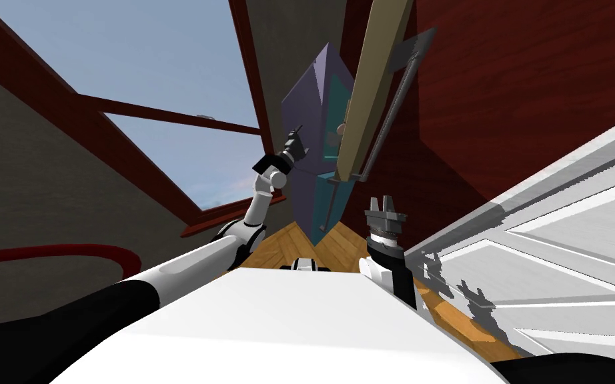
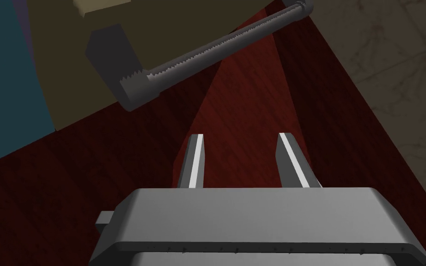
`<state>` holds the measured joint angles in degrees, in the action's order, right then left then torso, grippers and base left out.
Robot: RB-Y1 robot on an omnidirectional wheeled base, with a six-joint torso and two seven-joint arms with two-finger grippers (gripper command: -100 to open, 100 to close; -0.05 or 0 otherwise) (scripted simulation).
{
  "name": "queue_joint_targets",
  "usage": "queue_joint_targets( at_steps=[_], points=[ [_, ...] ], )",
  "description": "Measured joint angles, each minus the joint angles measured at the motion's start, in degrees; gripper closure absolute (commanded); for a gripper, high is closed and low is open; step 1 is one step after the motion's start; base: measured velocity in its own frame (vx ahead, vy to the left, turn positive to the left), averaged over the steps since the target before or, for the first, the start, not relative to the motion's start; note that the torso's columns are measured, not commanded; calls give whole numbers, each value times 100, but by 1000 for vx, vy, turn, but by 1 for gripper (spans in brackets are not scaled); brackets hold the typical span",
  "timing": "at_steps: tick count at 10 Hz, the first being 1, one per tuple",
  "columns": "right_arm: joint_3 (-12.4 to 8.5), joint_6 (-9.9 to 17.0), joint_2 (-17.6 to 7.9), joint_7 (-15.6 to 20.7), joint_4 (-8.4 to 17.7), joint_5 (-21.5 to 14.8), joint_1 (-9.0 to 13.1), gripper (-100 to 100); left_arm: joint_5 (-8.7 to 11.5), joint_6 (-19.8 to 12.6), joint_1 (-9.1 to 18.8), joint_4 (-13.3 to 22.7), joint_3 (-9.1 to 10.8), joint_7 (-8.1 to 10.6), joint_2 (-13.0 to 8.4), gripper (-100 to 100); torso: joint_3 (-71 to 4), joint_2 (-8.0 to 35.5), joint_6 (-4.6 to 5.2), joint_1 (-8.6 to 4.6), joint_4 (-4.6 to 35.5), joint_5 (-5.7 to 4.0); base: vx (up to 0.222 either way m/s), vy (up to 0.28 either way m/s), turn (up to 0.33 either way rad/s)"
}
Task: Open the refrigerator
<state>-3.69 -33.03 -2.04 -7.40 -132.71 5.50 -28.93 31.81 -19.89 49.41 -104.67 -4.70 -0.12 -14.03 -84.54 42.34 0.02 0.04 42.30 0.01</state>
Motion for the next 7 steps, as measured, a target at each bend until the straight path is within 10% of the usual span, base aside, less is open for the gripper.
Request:
queue_joint_targets(
  at_steps=[7],
  points=[
    [0,0,0,0,0,0,-1,0,403,-851,1209,609,-95,96,-102,-100,-5,-11,-5,-2,-2,1,40,-47,81]
  ],
)
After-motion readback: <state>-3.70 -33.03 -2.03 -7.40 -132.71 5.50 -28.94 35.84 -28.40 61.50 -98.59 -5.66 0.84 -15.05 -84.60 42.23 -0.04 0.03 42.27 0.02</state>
